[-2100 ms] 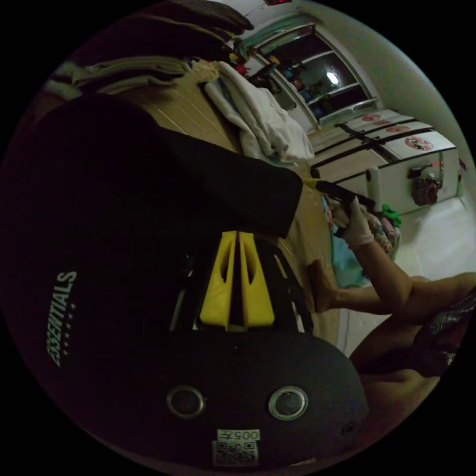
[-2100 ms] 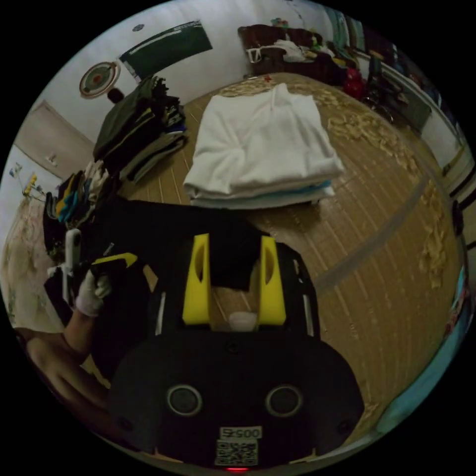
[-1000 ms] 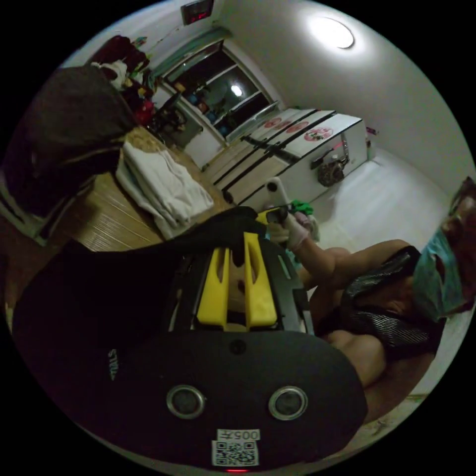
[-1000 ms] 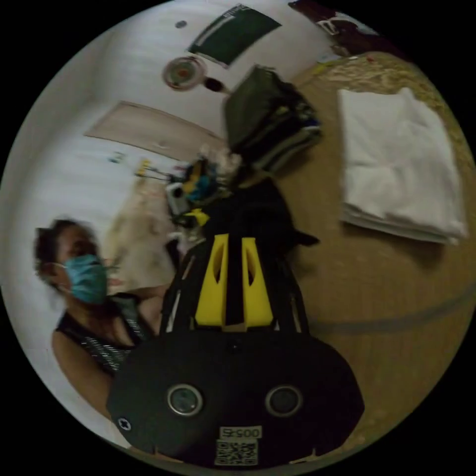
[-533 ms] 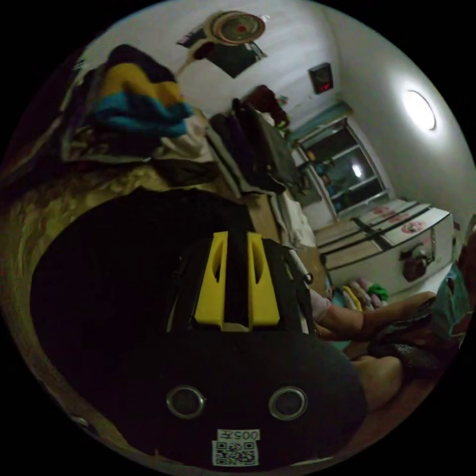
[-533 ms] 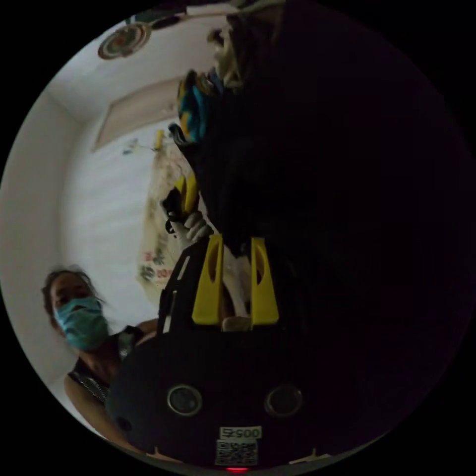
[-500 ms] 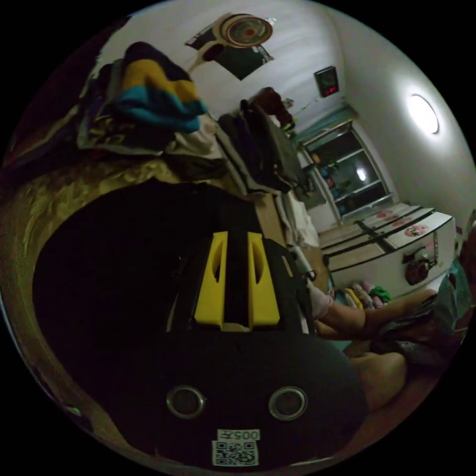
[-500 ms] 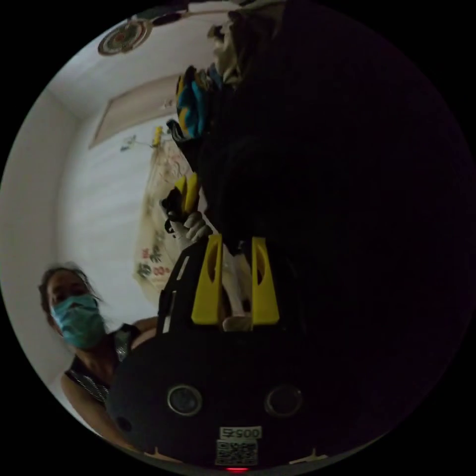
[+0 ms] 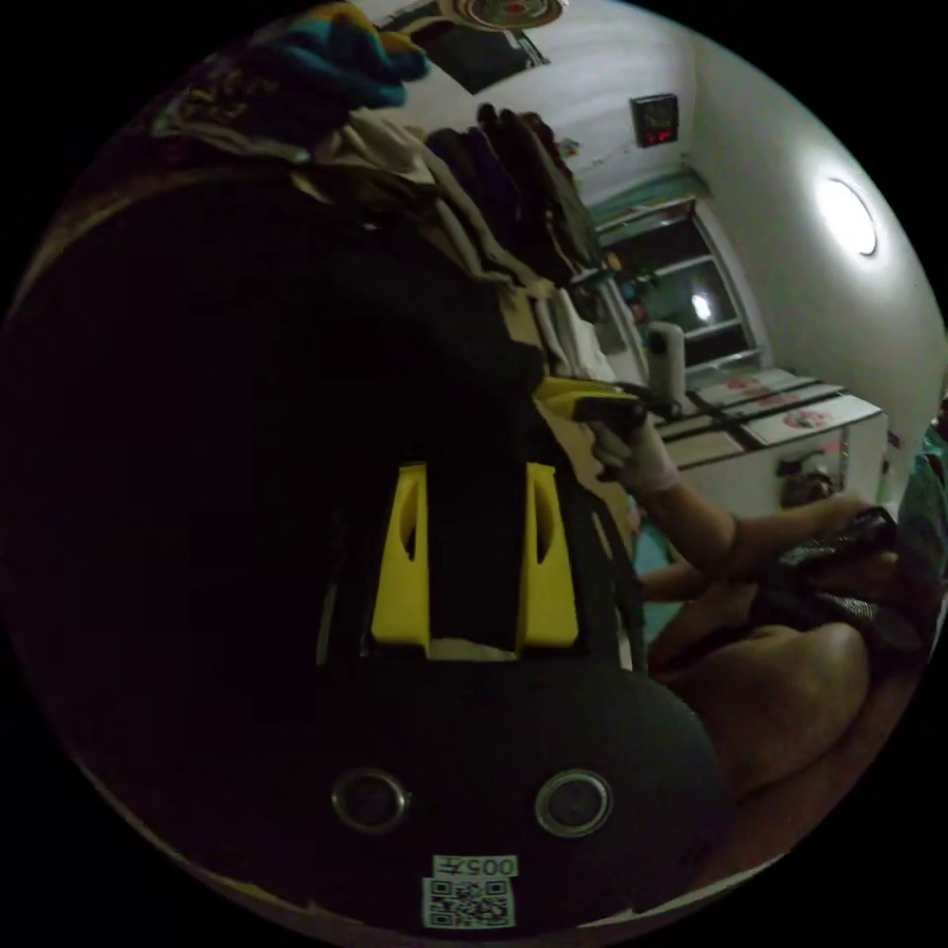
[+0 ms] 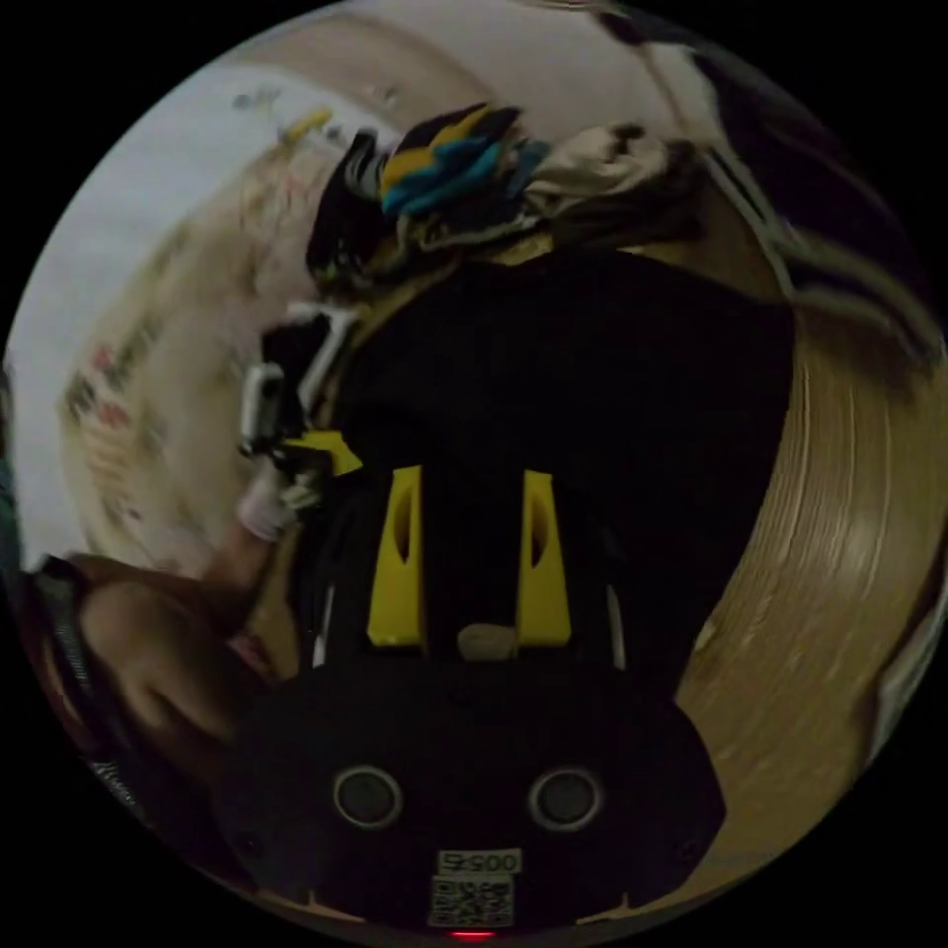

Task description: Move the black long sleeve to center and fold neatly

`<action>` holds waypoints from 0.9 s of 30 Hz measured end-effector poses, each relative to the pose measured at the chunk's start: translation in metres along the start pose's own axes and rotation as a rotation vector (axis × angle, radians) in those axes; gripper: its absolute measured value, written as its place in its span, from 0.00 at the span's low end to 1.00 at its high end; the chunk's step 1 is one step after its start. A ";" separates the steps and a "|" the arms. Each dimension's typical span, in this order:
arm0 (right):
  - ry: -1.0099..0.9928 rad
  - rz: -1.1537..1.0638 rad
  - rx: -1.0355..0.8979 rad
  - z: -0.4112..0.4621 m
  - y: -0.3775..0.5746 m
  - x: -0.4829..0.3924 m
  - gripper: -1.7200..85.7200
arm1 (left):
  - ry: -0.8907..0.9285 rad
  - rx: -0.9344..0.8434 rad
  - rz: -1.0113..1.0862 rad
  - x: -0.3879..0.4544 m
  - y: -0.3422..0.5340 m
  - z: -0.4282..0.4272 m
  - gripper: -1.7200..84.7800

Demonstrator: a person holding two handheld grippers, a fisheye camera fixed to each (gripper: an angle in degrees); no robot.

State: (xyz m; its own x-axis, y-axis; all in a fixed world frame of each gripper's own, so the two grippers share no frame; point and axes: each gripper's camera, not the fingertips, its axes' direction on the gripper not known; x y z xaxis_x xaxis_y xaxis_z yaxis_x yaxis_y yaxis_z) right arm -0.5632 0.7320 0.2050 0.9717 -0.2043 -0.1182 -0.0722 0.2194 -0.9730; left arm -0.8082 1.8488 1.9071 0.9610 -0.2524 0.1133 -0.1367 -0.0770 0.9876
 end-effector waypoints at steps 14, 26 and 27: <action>0.391 -0.067 0.081 0.015 -0.094 -0.088 0.03 | -0.629 0.201 0.228 0.086 0.037 -0.064 0.01; 0.059 0.121 0.088 0.046 -0.136 -0.077 0.02 | -0.676 0.199 0.061 0.081 0.165 -0.123 0.08; 0.021 0.157 0.110 0.042 -0.141 -0.073 0.01 | -0.663 0.183 0.087 0.084 0.163 -0.113 0.10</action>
State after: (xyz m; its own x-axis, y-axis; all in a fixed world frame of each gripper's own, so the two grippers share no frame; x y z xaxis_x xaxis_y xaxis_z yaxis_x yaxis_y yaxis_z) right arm -0.6140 0.7560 0.3592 0.9455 -0.1793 -0.2718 -0.1960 0.3532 -0.9148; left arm -0.7222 1.9244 2.0905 0.6029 -0.7967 0.0431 -0.3009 -0.1770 0.9371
